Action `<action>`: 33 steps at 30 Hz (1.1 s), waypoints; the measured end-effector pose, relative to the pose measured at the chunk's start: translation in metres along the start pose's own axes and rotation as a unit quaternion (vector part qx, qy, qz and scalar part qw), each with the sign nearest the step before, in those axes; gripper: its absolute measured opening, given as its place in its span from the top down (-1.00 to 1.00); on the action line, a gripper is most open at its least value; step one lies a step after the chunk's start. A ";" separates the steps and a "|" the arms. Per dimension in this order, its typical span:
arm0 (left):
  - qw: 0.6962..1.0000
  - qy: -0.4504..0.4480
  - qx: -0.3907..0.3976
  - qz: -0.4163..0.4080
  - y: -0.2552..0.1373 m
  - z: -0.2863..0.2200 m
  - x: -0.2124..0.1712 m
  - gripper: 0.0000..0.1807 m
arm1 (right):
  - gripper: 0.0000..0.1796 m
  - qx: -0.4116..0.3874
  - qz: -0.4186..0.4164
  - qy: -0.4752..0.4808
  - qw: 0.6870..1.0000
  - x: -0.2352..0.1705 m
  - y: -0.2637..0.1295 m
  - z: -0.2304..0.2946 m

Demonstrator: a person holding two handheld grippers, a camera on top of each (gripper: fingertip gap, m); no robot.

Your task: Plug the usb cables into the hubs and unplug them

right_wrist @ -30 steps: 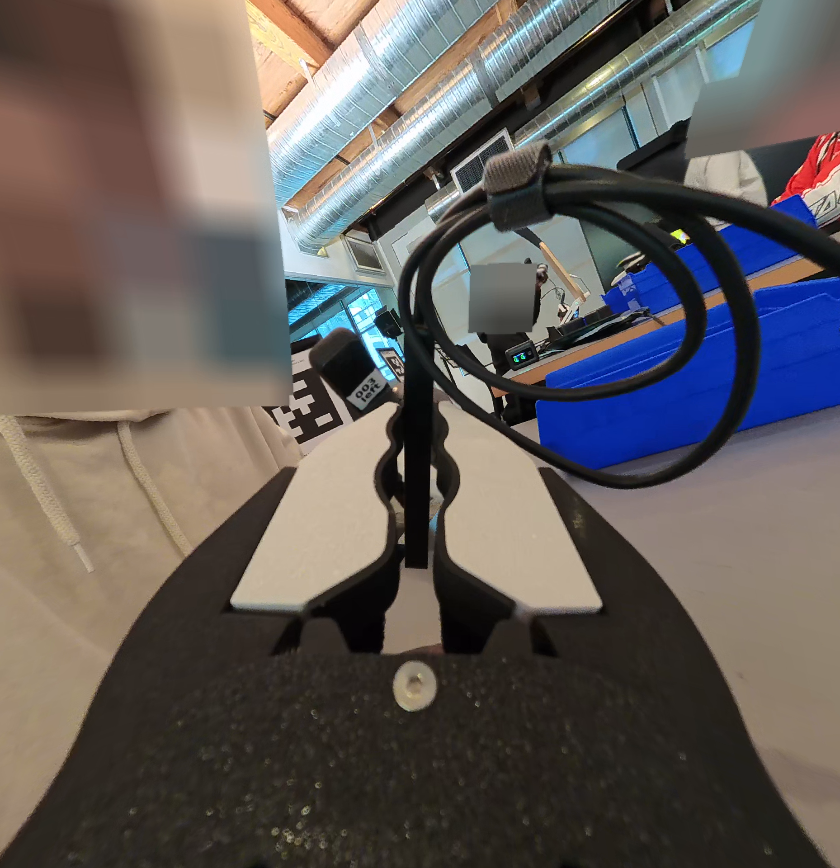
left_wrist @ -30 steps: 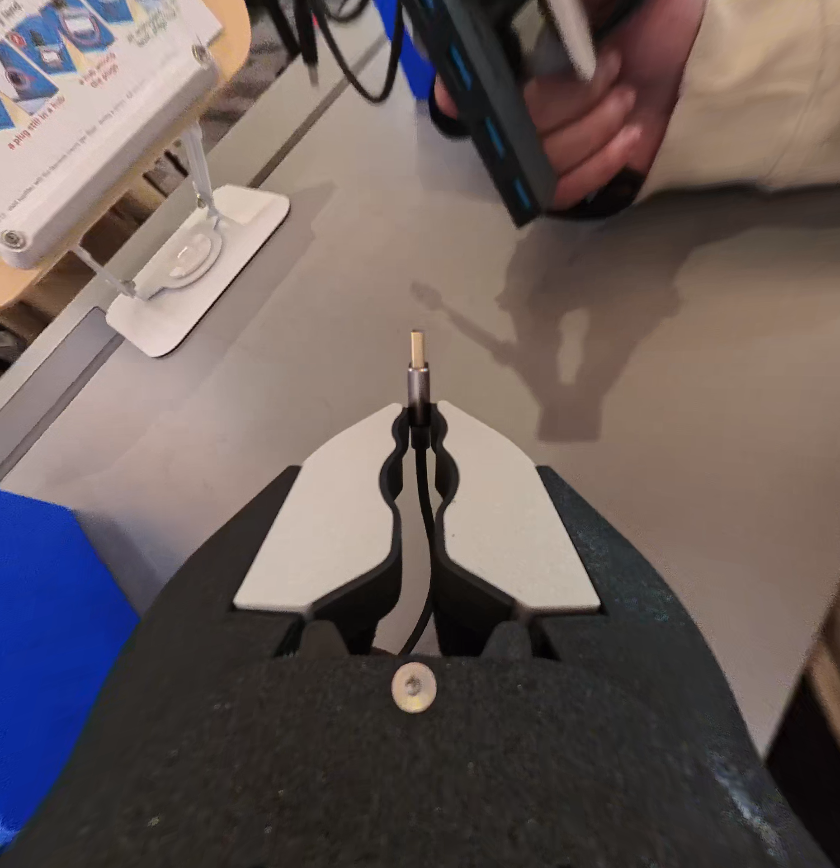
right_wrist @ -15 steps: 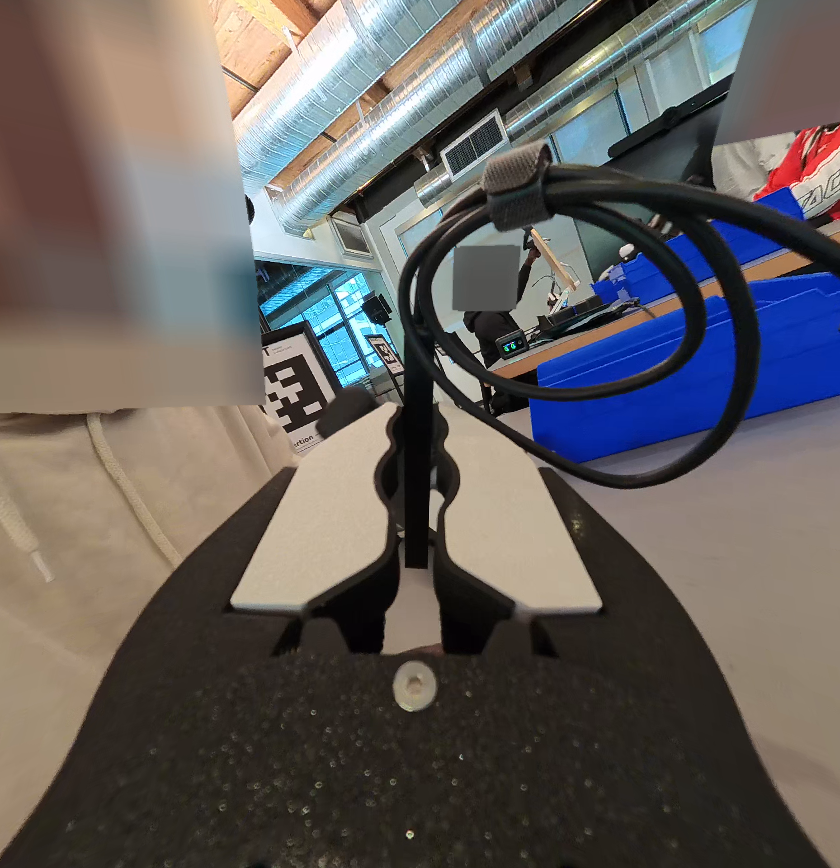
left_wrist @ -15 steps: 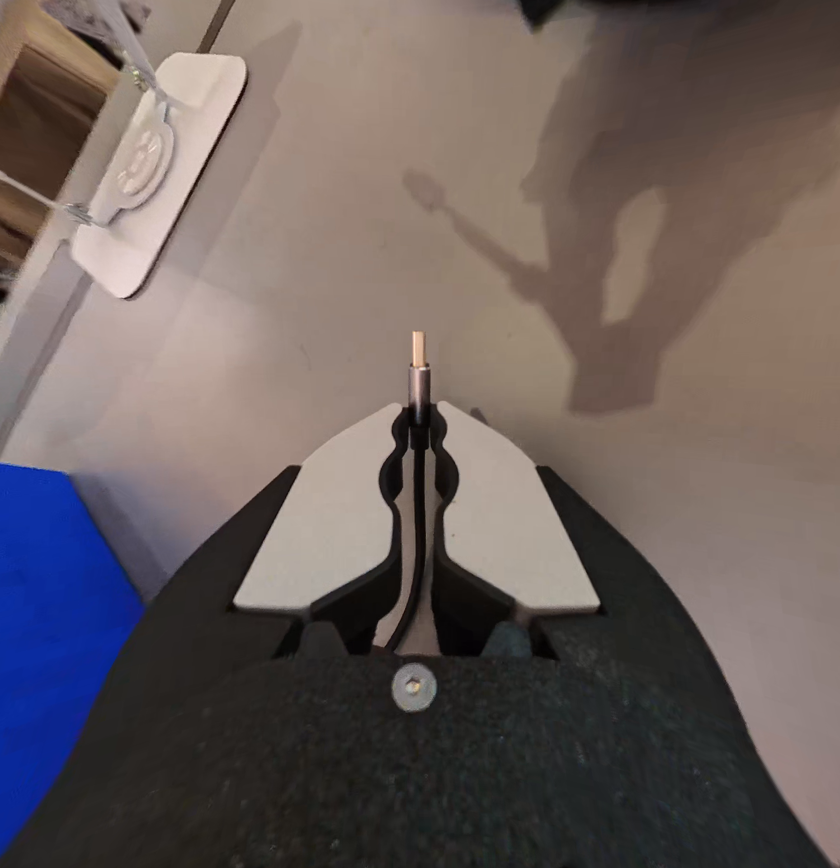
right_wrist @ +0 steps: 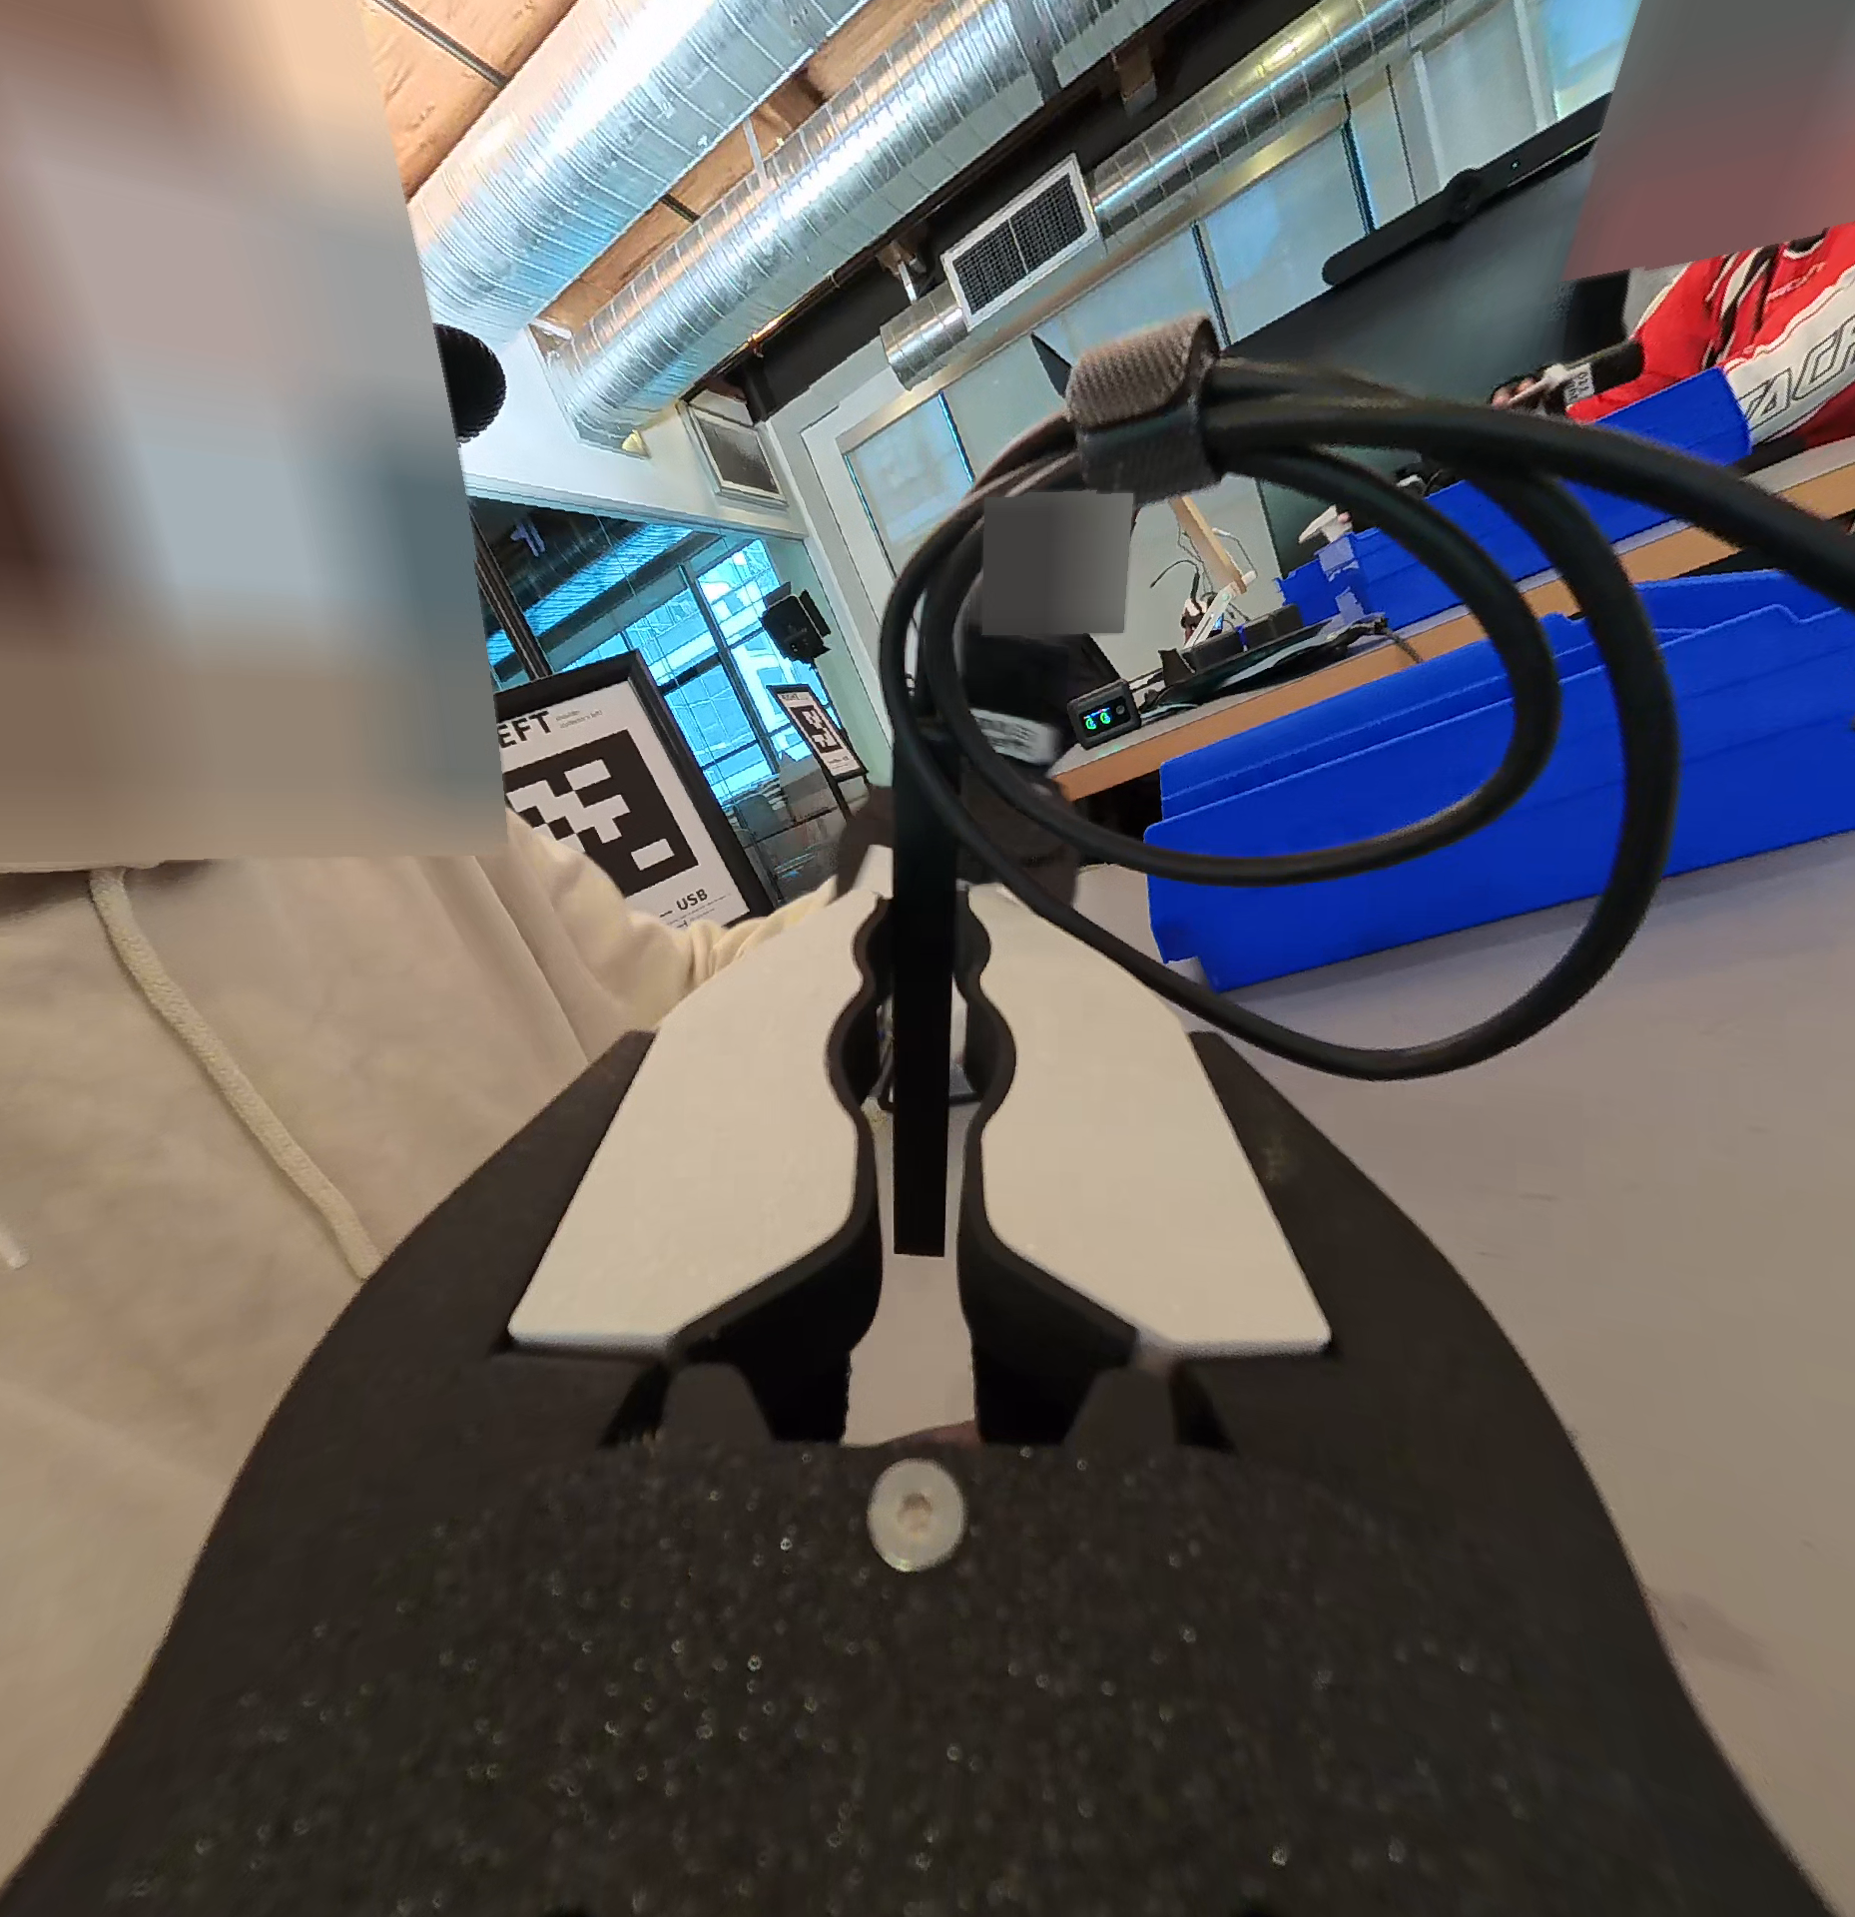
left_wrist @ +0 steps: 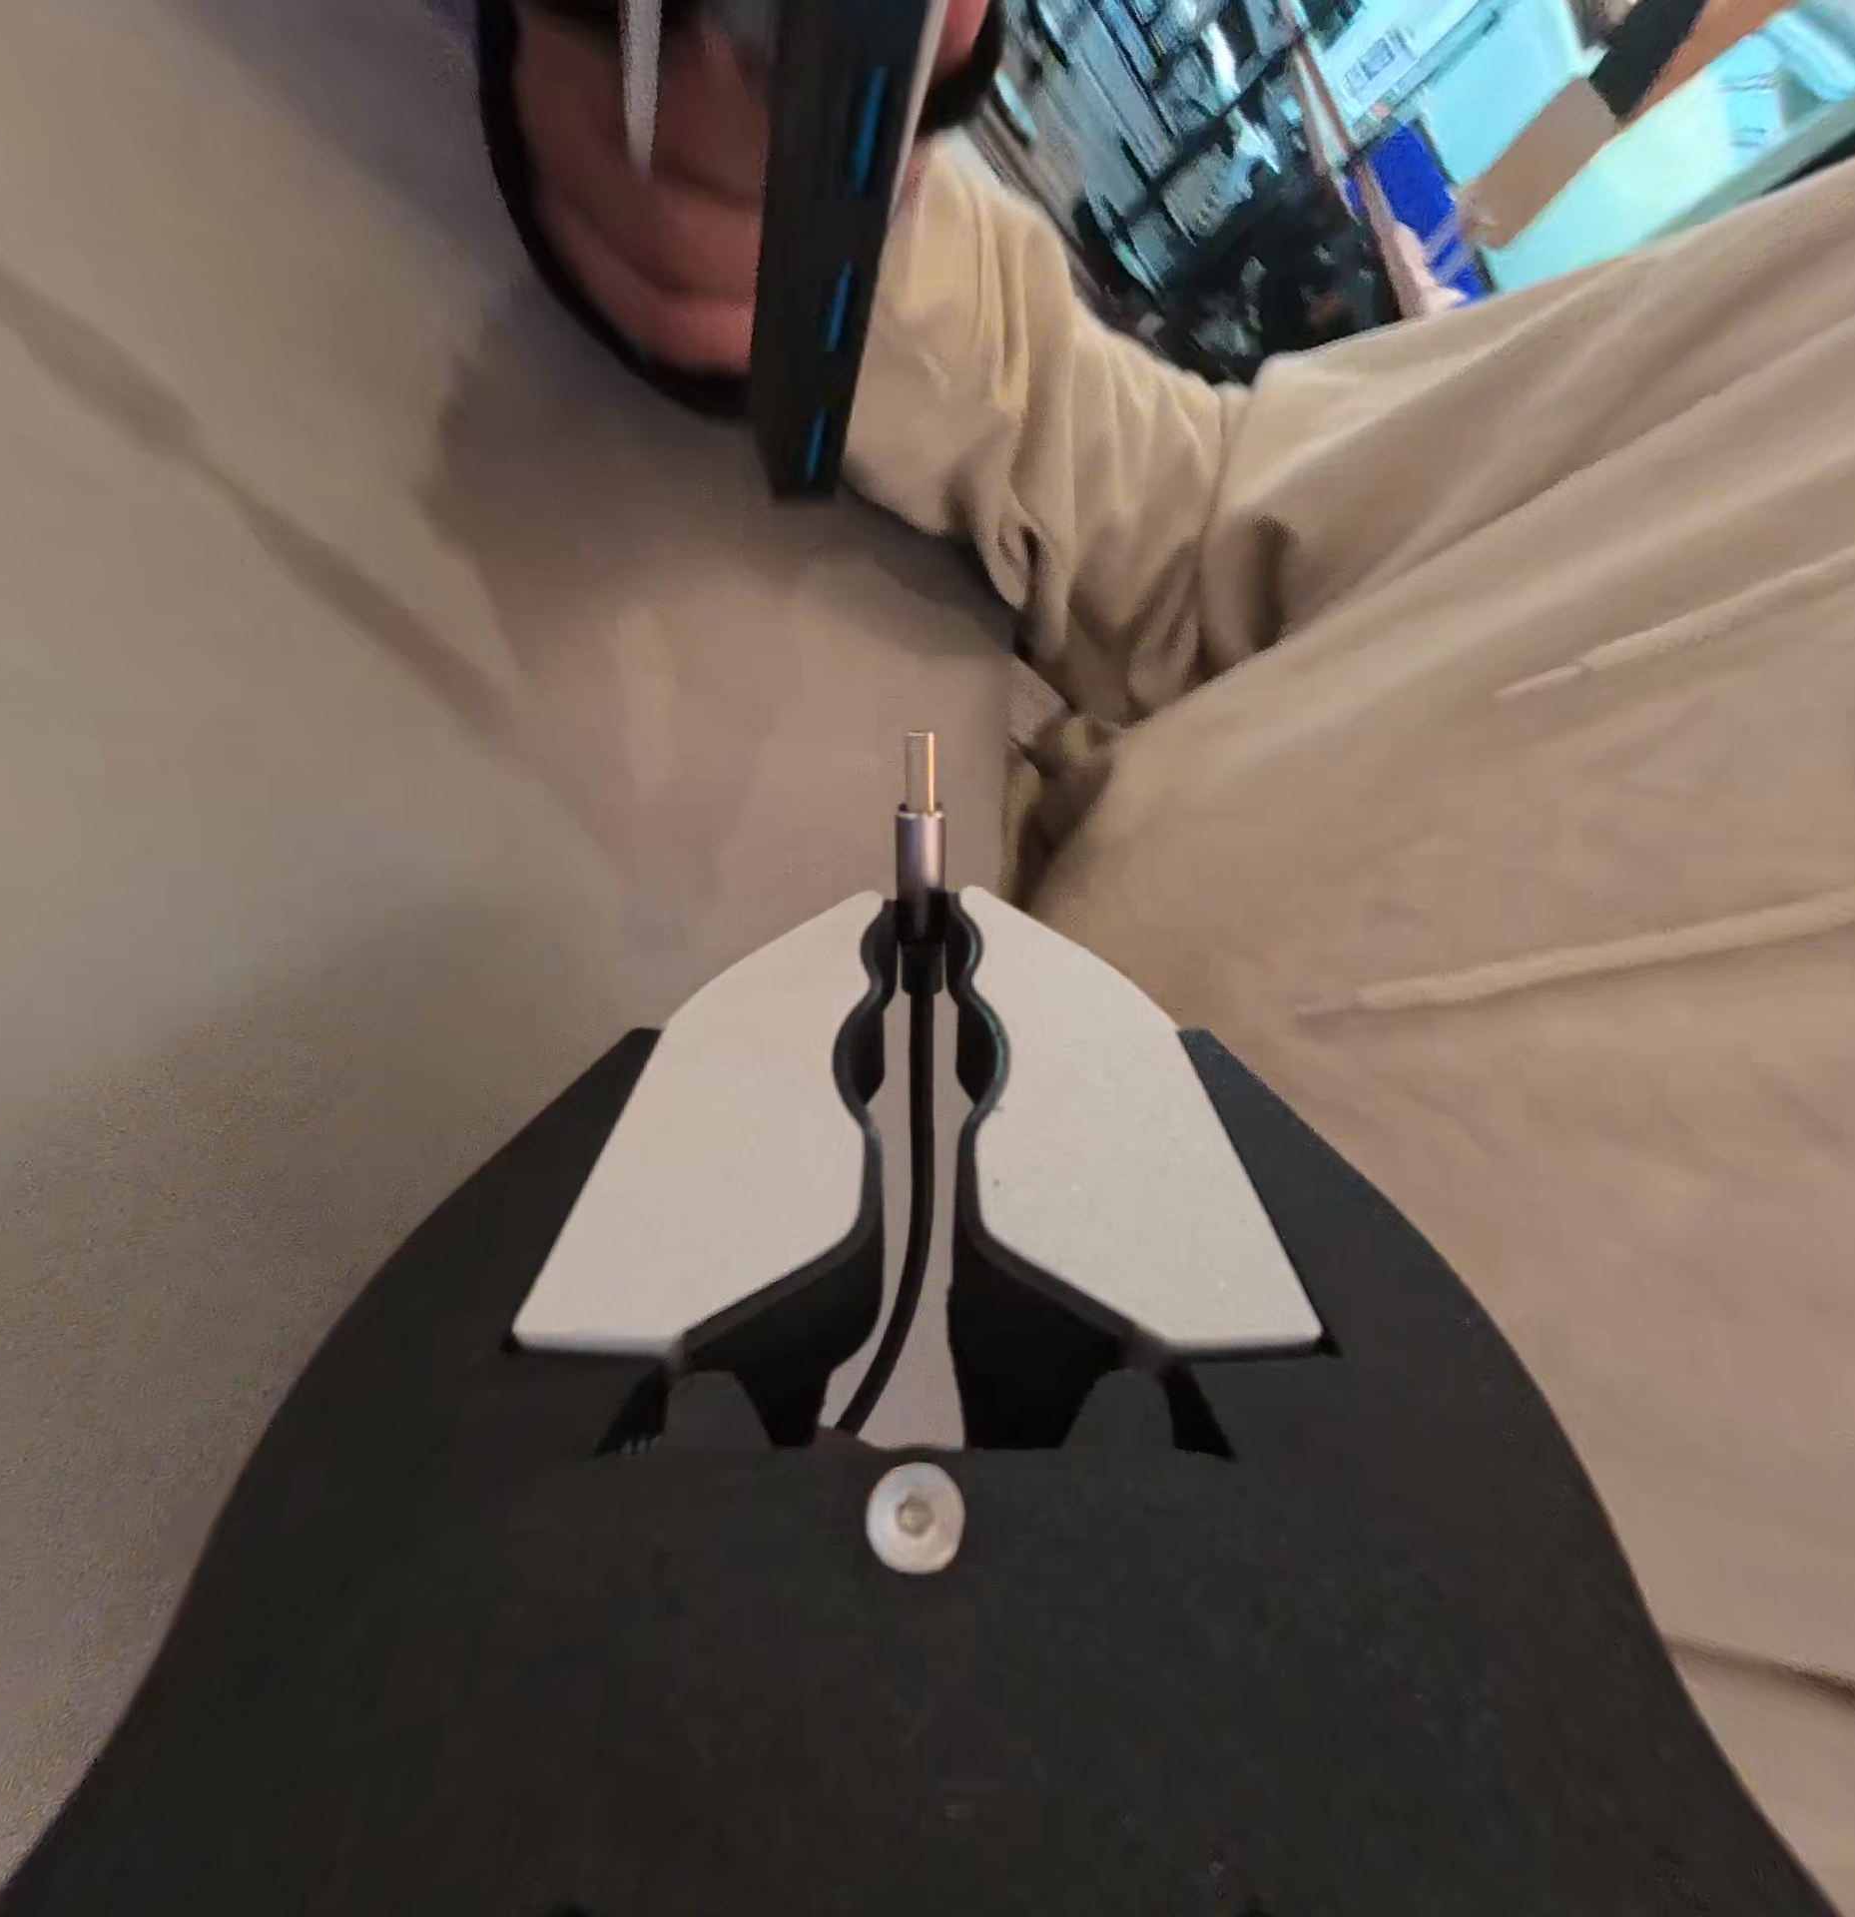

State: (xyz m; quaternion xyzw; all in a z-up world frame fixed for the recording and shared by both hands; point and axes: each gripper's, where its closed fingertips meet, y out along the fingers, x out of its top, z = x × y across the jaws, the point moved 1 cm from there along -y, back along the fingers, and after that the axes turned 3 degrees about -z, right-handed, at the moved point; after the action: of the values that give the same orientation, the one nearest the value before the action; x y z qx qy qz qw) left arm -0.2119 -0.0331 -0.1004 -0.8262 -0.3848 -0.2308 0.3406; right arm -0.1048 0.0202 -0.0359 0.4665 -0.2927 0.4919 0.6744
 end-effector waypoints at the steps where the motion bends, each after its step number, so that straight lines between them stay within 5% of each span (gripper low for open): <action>1: 0.999 -0.021 -0.015 0.022 0.001 0.006 -0.006 0.91 | 0.88 0.000 0.001 0.000 1.000 0.000 0.000 0.000; 7: 0.991 -0.056 0.040 0.115 0.011 0.061 -0.034 0.91 | 0.88 -0.003 0.008 0.000 1.000 -0.003 0.002 -0.001; 15: 0.977 0.071 0.178 0.098 0.002 0.085 -0.018 0.67 | 0.88 -0.003 0.003 0.004 1.000 -0.002 0.001 -0.001; 18: 0.948 0.179 0.261 0.045 -0.007 0.073 -0.004 0.58 | 0.88 -0.003 0.007 0.004 1.000 -0.003 0.002 -0.001; 25: 0.814 0.344 0.467 0.027 -0.005 0.052 -0.023 0.64 | 0.88 -0.012 0.007 0.005 1.000 -0.003 0.001 -0.004; 31: 0.816 0.312 0.480 0.082 0.004 0.070 -0.044 0.66 | 0.88 -0.010 0.015 0.005 1.000 -0.006 0.003 -0.002; 33: 0.809 0.312 0.488 0.102 0.002 0.076 -0.045 0.86 | 0.88 -0.010 0.016 0.002 1.000 -0.006 0.004 -0.002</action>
State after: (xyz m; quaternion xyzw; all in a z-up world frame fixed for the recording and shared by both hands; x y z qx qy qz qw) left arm -0.2283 0.0000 -0.1804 -0.4692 -0.2332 -0.2218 0.8224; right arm -0.1105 0.0195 -0.0406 0.4534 -0.3039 0.5008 0.6717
